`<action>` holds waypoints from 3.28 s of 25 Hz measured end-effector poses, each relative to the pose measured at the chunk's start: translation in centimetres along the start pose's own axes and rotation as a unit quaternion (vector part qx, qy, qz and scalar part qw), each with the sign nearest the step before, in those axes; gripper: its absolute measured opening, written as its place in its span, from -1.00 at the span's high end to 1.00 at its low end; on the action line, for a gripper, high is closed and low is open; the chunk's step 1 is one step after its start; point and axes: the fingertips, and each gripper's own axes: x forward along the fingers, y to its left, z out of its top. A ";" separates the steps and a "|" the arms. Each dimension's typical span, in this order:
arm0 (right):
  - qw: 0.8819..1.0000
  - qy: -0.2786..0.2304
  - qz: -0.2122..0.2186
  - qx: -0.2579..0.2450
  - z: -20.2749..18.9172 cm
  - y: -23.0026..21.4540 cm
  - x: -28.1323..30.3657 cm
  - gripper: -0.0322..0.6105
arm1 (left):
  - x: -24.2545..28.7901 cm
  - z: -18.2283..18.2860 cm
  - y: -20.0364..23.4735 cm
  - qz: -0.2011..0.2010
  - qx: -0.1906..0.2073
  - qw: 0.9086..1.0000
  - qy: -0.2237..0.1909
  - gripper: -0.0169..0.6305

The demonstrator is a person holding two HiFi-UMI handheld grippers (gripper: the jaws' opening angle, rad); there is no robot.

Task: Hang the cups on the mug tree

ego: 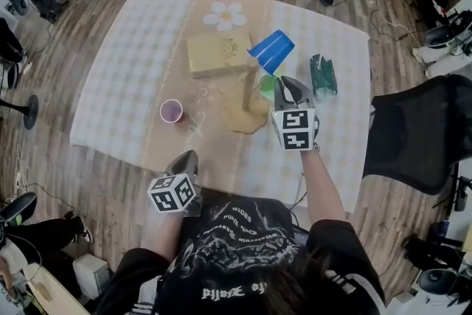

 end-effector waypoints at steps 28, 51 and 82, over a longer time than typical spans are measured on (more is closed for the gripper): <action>0.998 -0.032 -0.023 -0.056 0.9 2.0 -1.2 0.77 | 0.2 0.1 -0.2 -0.007 -0.004 1.000 0.001 0.88; 0.991 -0.032 -0.022 -0.126 0.7 4.1 -2.0 0.76 | 0.4 0.0 -0.9 -0.022 0.006 1.000 0.005 0.88; 0.988 0.003 -0.008 -0.153 -2.5 6.0 -1.9 0.76 | 0.3 -0.3 -0.4 -0.019 -0.008 1.000 0.008 0.88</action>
